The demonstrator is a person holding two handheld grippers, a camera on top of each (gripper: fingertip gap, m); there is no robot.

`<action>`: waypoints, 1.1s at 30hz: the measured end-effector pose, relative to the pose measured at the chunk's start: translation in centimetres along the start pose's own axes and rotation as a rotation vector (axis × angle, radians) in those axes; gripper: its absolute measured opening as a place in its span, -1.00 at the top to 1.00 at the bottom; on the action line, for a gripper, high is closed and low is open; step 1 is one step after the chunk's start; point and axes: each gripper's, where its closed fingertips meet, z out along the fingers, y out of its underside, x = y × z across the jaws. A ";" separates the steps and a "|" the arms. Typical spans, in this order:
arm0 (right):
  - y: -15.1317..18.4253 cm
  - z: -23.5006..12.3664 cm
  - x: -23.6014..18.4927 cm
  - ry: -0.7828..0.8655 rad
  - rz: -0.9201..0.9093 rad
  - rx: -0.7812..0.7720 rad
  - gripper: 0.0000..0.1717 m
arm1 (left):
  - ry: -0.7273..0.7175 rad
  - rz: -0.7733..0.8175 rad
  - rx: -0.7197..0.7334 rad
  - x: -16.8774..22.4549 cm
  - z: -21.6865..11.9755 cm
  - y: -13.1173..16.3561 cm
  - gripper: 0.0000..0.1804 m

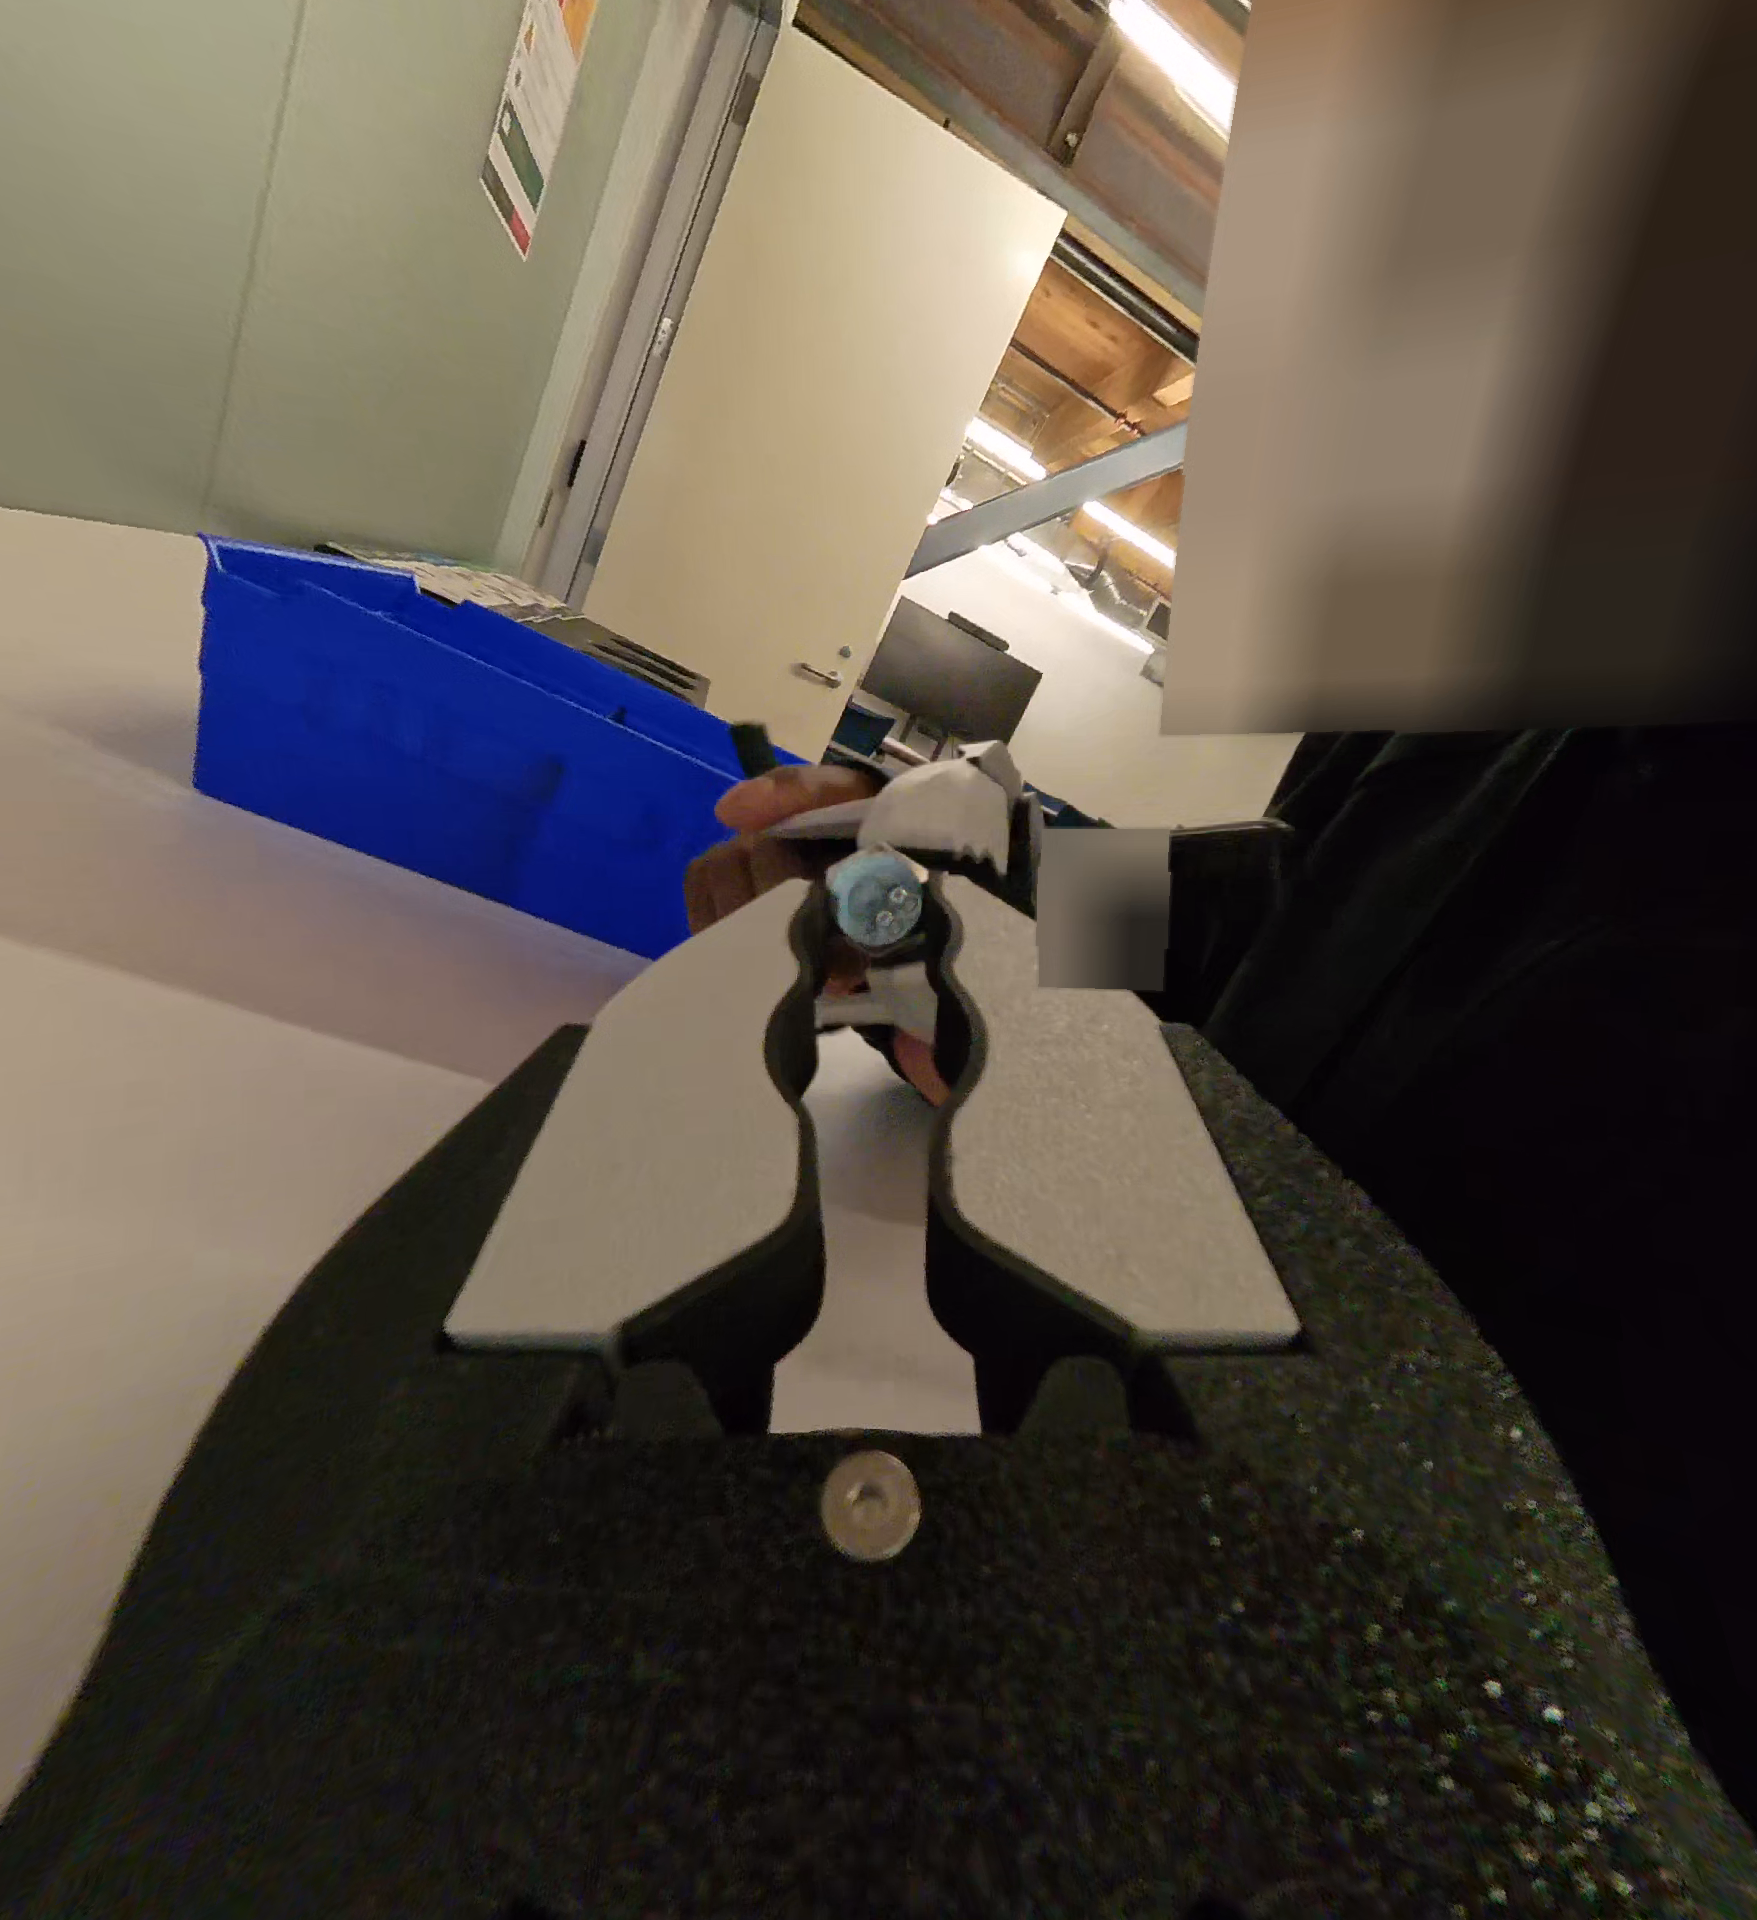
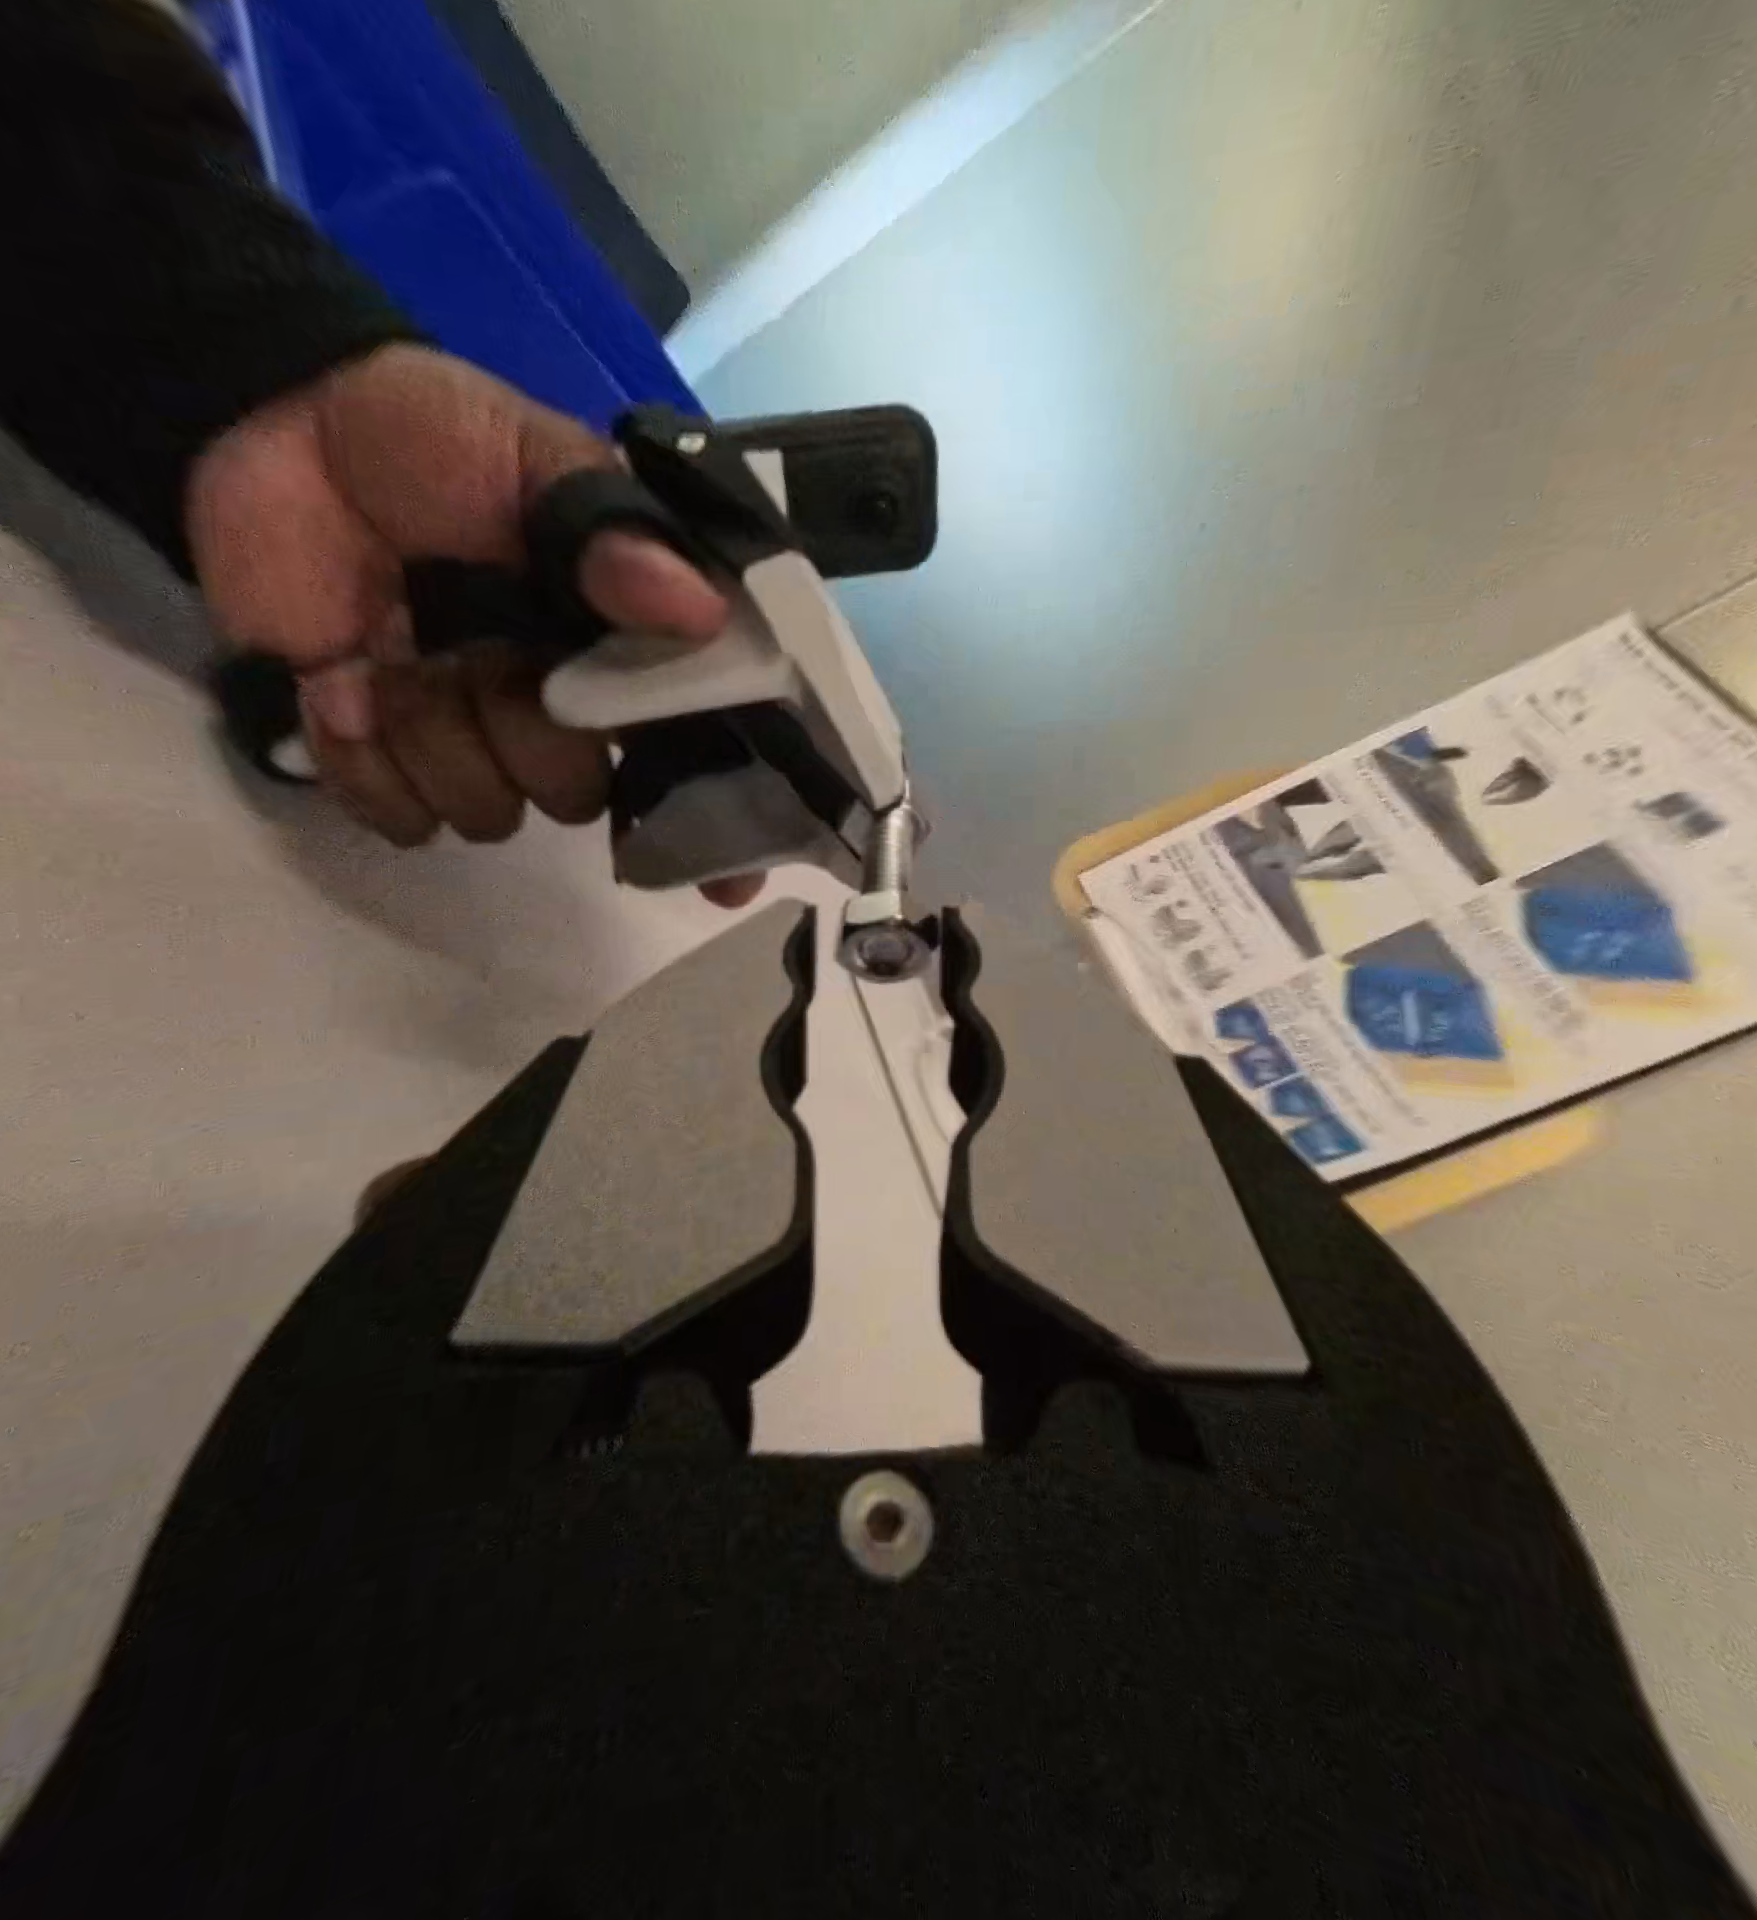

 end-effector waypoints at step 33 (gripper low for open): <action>1.5 0.6 -1.2 -0.255 0.808 -0.001 0.80 | -0.012 0.061 -0.008 0.2 -0.3 -0.4 0.82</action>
